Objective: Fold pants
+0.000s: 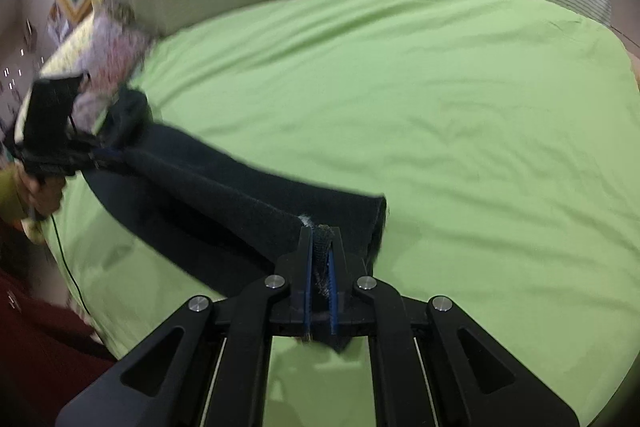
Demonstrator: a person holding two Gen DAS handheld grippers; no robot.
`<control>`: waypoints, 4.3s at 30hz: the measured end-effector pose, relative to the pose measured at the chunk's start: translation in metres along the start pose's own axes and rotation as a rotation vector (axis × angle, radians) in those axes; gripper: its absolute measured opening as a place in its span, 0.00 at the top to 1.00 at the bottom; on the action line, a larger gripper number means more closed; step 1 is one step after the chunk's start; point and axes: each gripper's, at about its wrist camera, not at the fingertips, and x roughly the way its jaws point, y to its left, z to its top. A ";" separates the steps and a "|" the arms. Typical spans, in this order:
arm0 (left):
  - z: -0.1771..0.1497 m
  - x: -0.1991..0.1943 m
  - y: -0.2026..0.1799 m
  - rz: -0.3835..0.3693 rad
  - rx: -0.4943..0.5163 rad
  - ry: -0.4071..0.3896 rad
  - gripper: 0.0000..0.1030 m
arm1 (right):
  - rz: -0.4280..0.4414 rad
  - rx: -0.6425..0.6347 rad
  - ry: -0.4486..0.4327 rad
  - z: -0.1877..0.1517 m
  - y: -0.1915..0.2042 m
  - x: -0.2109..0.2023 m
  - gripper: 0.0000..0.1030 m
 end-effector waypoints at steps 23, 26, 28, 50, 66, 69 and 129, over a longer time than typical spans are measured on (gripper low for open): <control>-0.040 0.000 0.005 0.015 -0.234 0.018 0.48 | -0.165 0.117 -0.033 0.002 0.005 -0.014 0.44; -0.043 -0.021 0.018 0.056 -0.316 -0.018 0.45 | -0.118 0.153 -0.095 0.014 0.015 -0.022 0.44; -0.040 -0.032 0.030 0.087 -0.381 -0.035 0.42 | -0.061 0.153 -0.111 0.023 0.030 -0.019 0.44; 0.058 -0.079 0.215 0.486 -0.979 0.105 0.42 | 0.345 -0.176 0.105 0.093 0.239 0.142 0.44; 0.025 -0.123 0.210 0.354 -0.973 -0.158 0.96 | 0.365 -0.274 0.100 0.098 0.255 0.139 0.94; 0.004 -0.143 0.196 0.319 -0.979 -0.230 0.96 | 0.396 -0.323 0.071 0.094 0.260 0.120 0.94; -0.188 -0.161 0.252 0.296 -1.271 -0.431 0.40 | 0.304 -0.195 0.296 0.169 0.271 0.245 0.60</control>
